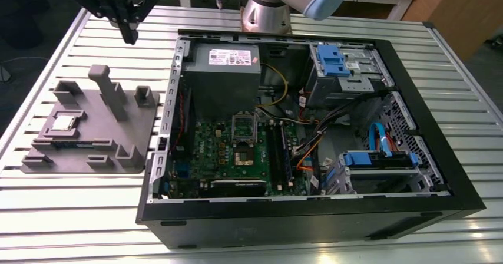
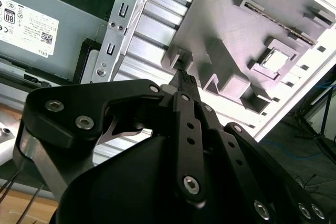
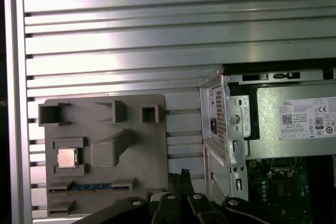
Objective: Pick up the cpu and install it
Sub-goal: 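Reach for the cpu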
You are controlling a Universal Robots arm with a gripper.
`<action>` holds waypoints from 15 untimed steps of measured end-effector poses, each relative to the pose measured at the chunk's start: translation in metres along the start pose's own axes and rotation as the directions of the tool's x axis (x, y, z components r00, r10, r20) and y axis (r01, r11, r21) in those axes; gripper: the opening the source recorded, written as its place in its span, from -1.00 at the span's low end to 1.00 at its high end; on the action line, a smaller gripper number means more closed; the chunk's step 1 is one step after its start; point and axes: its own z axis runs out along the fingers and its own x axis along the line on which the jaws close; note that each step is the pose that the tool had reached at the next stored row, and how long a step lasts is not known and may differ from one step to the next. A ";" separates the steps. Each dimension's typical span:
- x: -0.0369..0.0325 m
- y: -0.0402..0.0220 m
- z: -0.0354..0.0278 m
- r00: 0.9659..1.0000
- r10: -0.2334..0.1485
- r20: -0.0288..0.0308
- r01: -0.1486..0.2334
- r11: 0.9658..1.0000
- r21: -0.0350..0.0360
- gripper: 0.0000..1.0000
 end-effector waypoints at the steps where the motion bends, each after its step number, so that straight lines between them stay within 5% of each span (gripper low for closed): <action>1: 0.0003 0.0000 0.0000 1.000 0.000 0.000 0.000 1.000 0.000 -0.80; 15: 0.0048 -0.0004 0.0001 1.000 0.000 0.000 0.000 1.000 0.000 -0.80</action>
